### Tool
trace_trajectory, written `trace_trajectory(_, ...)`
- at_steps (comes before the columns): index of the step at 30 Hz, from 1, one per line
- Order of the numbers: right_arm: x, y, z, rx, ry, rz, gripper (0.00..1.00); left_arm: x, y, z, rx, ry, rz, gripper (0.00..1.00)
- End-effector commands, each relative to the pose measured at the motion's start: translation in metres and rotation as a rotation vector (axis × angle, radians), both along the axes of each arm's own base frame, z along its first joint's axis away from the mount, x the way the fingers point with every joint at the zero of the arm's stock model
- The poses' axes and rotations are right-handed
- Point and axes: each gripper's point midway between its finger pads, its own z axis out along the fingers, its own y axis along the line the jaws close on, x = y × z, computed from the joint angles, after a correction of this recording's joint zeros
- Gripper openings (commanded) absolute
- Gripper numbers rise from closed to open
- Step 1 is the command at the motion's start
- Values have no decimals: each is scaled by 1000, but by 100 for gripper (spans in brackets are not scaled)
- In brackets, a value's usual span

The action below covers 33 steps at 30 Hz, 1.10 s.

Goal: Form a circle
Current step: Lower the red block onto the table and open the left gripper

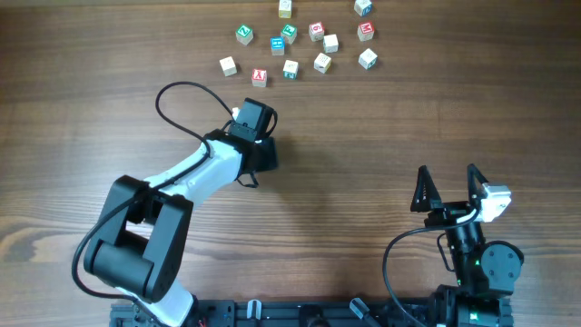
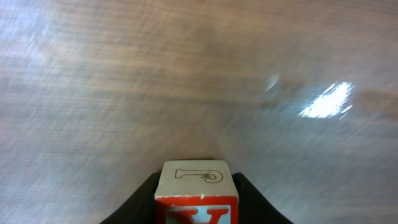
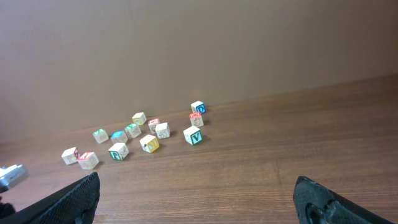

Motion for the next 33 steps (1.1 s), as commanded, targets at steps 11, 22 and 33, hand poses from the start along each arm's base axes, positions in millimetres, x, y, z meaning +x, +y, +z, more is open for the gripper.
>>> trace_trajectory(11, -1, 1, 3, 6, -11, 6, 100, 41, 16, -3, -42, -161, 344, 39)
trace_trajectory(22, -1, 1, 3, 6, -11, 6, 100, 43, 19, -2, -218, -122, 734, 65)
trace_trajectory(33, -1, 1, 3, 6, -11, 6, 100, 10, 31, 153, -187, -362, 363, 100)
